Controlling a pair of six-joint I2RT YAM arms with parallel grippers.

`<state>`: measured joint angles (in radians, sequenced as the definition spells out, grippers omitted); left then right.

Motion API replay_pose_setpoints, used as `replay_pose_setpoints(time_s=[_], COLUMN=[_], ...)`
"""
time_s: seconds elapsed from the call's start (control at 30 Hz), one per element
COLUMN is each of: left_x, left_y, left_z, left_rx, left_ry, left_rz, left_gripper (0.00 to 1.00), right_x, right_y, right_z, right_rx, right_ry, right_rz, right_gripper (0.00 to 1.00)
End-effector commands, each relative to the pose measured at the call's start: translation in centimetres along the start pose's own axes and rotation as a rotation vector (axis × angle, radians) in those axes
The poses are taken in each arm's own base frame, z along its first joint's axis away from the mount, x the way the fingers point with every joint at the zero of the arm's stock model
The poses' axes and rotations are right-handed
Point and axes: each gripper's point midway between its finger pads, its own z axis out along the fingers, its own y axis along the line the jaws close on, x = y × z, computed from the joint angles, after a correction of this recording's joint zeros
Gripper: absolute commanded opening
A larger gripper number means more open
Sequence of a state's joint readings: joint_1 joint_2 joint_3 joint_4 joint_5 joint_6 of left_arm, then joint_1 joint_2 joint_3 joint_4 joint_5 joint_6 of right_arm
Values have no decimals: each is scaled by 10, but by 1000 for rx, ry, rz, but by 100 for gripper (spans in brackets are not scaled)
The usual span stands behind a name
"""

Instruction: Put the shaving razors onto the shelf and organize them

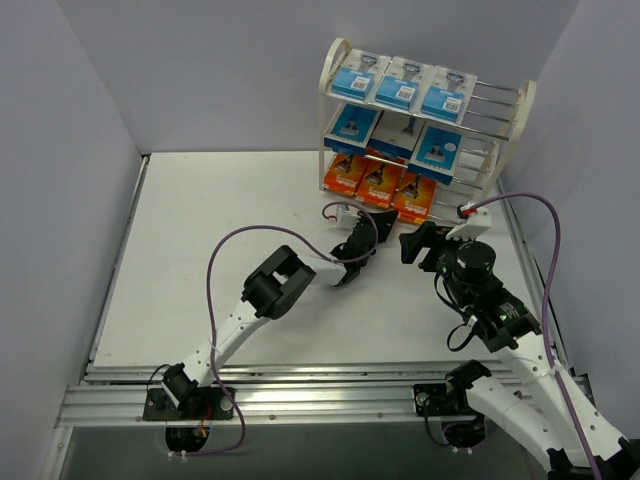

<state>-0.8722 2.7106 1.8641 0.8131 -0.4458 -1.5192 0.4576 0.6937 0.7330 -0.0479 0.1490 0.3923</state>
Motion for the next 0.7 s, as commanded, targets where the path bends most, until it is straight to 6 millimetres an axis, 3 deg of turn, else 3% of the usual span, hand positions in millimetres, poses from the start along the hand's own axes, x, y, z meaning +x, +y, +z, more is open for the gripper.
replay_pose_setpoints(time_s=[0.0,0.53,0.67], left_x=[-14,-16,-17], left_y=[-9,-7,-9], left_z=[10,17,18], left_rx=[33,31,33], left_ry=[-52,-52,-52], left_rz=[-23,-18,-16], left_gripper=[2,2,8], right_x=[-6,-5,-5], right_y=[3,2,2], right_z=[3,3,3], right_rx=[-12,-9,-10], right_ry=[-25,-24,-24], right_rz=[5,4,4], right_gripper=[71,71,71])
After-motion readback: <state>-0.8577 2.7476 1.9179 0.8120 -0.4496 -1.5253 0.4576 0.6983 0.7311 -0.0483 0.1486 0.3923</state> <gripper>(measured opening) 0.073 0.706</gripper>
